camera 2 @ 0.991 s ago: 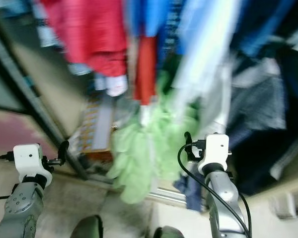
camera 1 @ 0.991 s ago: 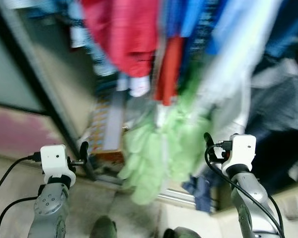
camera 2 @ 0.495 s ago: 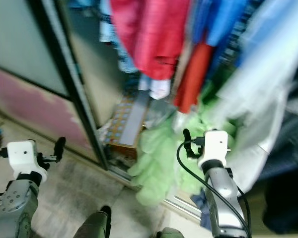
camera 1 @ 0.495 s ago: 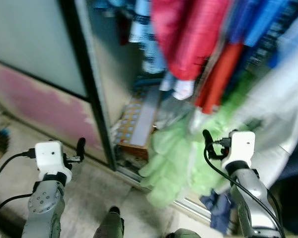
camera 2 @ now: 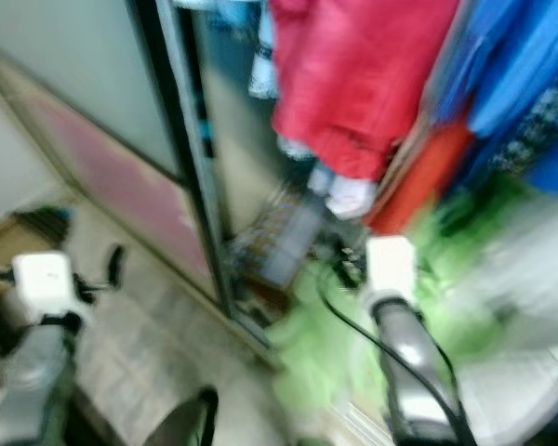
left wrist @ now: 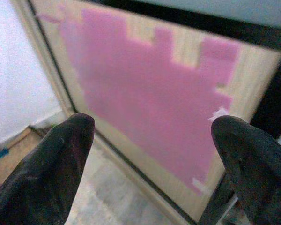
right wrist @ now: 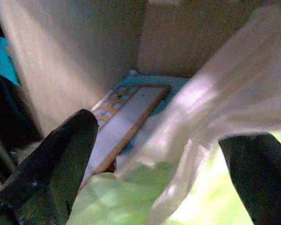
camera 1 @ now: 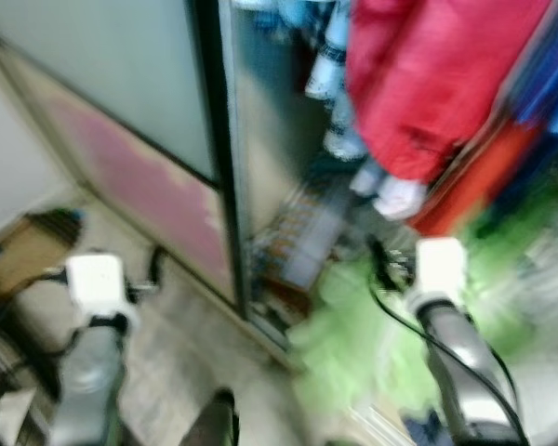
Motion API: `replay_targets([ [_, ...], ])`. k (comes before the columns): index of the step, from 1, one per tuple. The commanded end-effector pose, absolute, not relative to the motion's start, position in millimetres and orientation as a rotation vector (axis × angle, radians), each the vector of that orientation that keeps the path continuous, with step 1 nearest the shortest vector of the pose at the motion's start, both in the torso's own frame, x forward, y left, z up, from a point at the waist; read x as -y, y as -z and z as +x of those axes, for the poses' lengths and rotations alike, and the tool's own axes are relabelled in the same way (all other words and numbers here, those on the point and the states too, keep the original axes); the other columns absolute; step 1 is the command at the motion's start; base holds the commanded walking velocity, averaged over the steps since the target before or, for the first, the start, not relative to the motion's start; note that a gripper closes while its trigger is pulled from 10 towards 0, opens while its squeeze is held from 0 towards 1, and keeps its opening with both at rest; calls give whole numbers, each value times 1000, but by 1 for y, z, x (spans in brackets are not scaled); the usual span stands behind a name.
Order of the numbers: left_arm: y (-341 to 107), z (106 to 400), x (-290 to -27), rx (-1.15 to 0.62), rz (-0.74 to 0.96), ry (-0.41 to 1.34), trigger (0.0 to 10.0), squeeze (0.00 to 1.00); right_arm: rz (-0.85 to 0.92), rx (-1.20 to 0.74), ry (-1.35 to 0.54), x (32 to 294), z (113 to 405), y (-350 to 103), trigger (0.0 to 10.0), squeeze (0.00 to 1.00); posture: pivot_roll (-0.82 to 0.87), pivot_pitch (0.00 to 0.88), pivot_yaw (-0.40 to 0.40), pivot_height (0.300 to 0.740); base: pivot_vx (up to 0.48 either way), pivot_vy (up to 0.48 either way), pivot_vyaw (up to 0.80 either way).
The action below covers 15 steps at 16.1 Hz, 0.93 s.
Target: Clean up the room
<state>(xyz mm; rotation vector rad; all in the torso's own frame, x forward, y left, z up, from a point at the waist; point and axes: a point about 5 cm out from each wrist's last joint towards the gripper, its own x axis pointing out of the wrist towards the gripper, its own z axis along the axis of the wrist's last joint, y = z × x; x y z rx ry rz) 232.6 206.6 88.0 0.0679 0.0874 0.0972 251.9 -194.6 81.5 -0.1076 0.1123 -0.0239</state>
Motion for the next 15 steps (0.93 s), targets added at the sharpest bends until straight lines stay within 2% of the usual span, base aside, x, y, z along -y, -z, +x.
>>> replay_targets([
  [1,-79,227,-213,-120,67,-122,10000,0,-100,-97,28,195,254,-83,10000,0,19,71,-56,740,0,0,800],
  [5,-79,224,-210,-85,116,-126,10000,0,-122,-107,58,207,237,-80,10000,0,7,56,-49,740,0,0,655],
  [7,-78,219,-212,-86,106,-153,10000,0,-165,-113,25,209,222,-80,10000,0,11,58,-58,740,0,0,0],
  [10,-74,213,-211,-96,124,-145,10000,0,-338,-43,-39,207,197,-98,10000,0,-2,69,-59,740,0,0,0],
  [13,-74,217,-204,-97,109,-125,10000,0,-228,-120,-195,193,193,-90,10000,0,-18,73,-56,740,0,0,0],
  [15,-76,220,-199,-86,100,-101,10000,0,-221,-112,-195,194,193,-89,10000,0,-19,77,-68,740,0,0,0],
])
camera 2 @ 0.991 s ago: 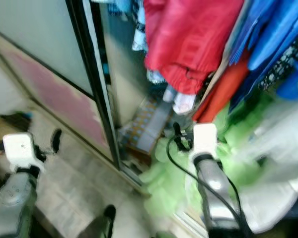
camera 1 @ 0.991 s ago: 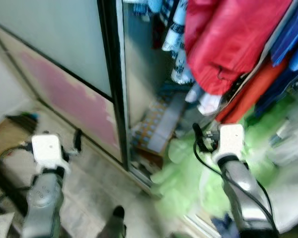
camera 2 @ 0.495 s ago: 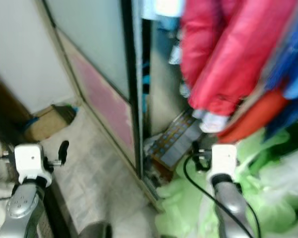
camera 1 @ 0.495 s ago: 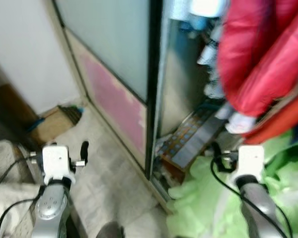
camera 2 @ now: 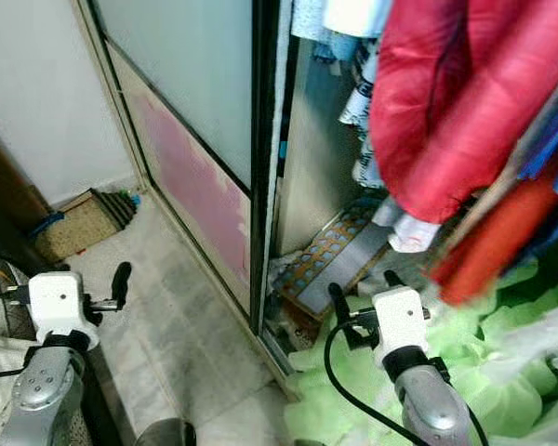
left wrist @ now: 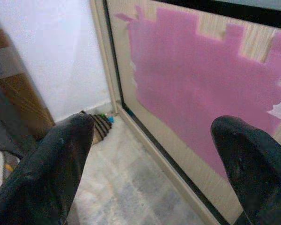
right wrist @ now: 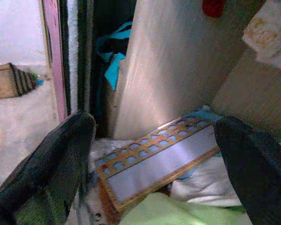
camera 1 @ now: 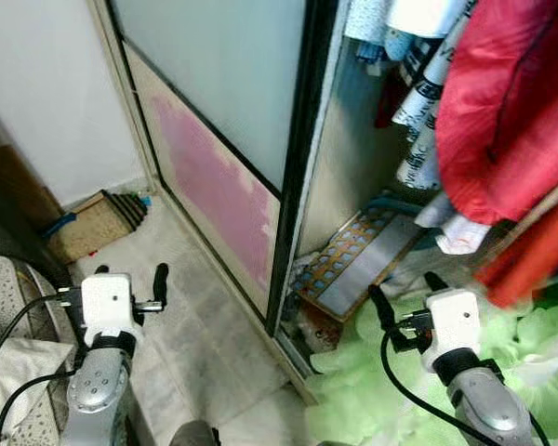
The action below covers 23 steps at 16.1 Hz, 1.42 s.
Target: Clean up the room
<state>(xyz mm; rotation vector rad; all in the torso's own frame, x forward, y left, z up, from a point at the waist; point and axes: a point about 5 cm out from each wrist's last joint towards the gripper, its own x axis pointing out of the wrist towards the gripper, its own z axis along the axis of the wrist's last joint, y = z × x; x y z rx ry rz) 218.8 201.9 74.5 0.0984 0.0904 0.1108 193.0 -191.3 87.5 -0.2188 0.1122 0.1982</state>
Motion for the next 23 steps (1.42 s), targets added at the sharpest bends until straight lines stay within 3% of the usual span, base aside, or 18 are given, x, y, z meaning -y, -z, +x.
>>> replay_targets([
  [1,-77,222,-200,-80,98,-101,10000,0,-277,-97,-180,196,189,-87,10000,0,-15,80,-73,740,0,0,0],
  [3,-78,224,-203,-75,91,-114,10000,0,-241,-184,-198,196,170,-68,10000,0,-18,93,-78,740,0,0,0],
  [6,-78,225,-200,-74,126,-107,10000,0,-192,-188,-208,186,182,-56,10000,0,-12,104,-66,740,0,0,0],
  [10,-82,225,-203,-66,120,-146,10000,0,-173,-112,-158,175,182,-55,10000,0,9,120,-71,740,0,0,800],
  [13,-78,218,-201,-89,110,-142,10000,0,-174,-61,-119,186,202,-82,10000,0,16,126,-77,740,0,0,800],
  [23,-74,207,-202,-128,107,-162,10000,0,-156,-90,-233,177,190,-89,10000,0,20,104,-74,740,0,0,799],
])
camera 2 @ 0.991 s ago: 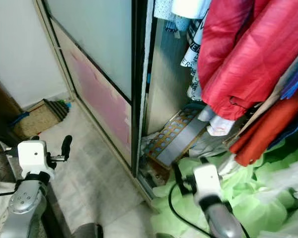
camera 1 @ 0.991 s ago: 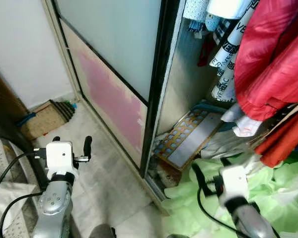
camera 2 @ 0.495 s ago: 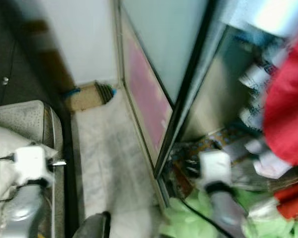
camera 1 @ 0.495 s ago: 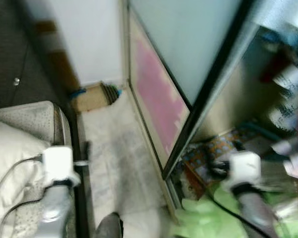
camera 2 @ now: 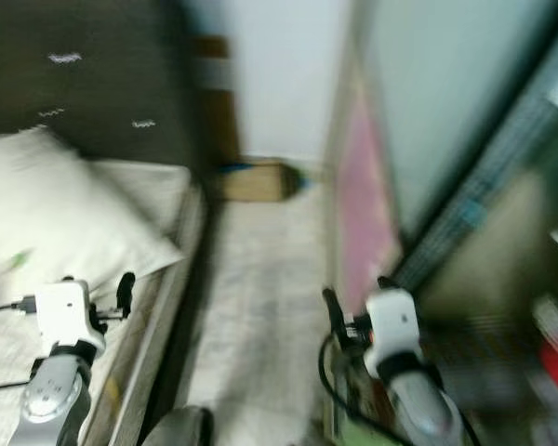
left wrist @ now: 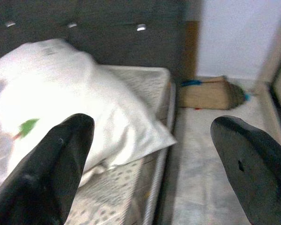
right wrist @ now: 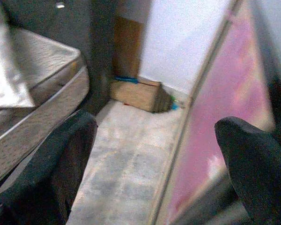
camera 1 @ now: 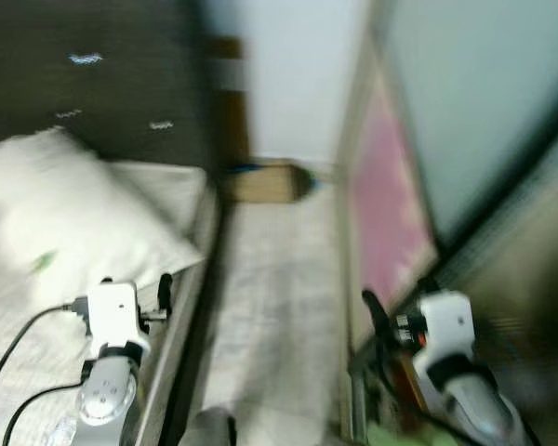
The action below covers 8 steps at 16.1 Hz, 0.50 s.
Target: Clean up the room
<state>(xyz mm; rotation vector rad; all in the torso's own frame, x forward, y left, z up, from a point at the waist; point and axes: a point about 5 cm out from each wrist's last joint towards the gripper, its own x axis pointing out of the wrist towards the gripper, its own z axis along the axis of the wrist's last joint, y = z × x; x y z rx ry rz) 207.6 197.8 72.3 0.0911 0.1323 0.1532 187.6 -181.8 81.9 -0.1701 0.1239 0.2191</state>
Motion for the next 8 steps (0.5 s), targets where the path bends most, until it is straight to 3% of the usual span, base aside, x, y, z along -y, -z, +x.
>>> replay_targets([
  [1,-73,203,-202,-134,106,-160,10000,0,-164,-106,-235,180,189,-88,10000,0,19,102,-75,740,0,0,794],
  [8,-88,220,-202,-54,148,-144,10000,0,-160,-56,-273,173,217,-91,10000,0,45,98,-80,740,0,0,794],
])
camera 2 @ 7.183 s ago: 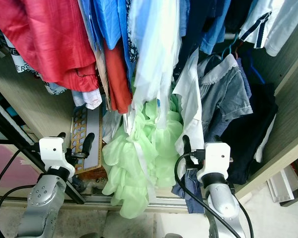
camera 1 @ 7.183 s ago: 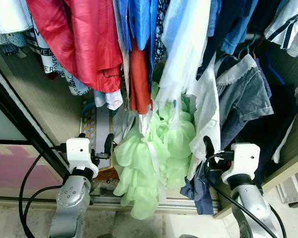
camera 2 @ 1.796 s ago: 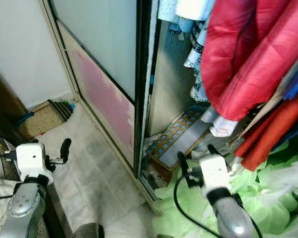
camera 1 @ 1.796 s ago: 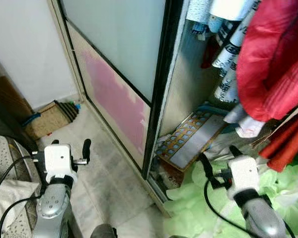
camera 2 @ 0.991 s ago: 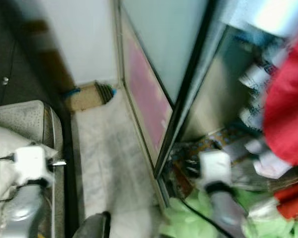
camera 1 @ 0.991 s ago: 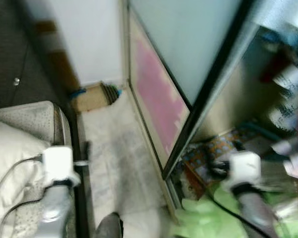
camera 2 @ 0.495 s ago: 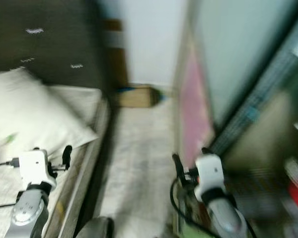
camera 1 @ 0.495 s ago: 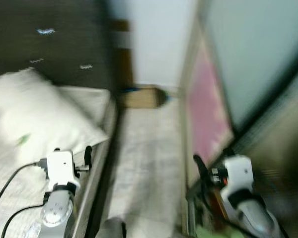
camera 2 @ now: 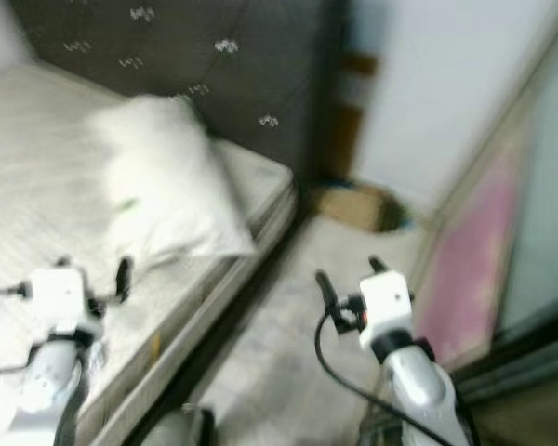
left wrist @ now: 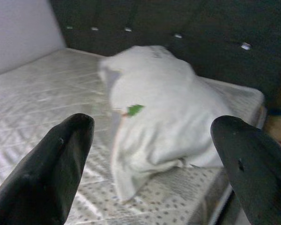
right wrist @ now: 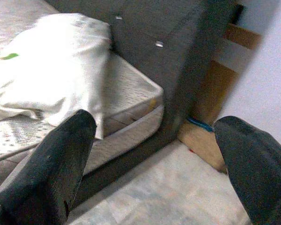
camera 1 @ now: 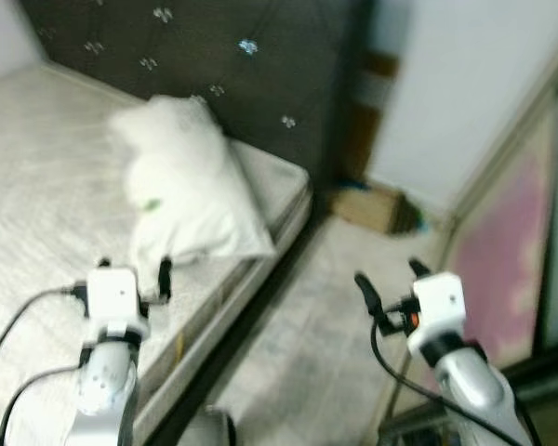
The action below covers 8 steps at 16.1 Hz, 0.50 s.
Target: Clean up the room
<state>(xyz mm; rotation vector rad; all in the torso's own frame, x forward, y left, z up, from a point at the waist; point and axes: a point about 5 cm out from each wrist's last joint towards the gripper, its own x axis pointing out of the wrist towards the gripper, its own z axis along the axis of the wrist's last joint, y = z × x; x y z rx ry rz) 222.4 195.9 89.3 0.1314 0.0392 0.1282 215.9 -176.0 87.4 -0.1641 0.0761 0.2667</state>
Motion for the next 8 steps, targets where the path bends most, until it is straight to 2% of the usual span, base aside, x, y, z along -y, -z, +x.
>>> replay_targets([
  [1,-90,222,-203,-49,140,-145,10000,0,-157,-42,-282,171,221,-92,10000,0,46,97,-81,740,0,0,794],
  [8,-84,218,-194,-70,111,-110,10000,0,-151,-43,-268,172,225,-85,10000,0,35,108,-70,740,0,0,794],
])
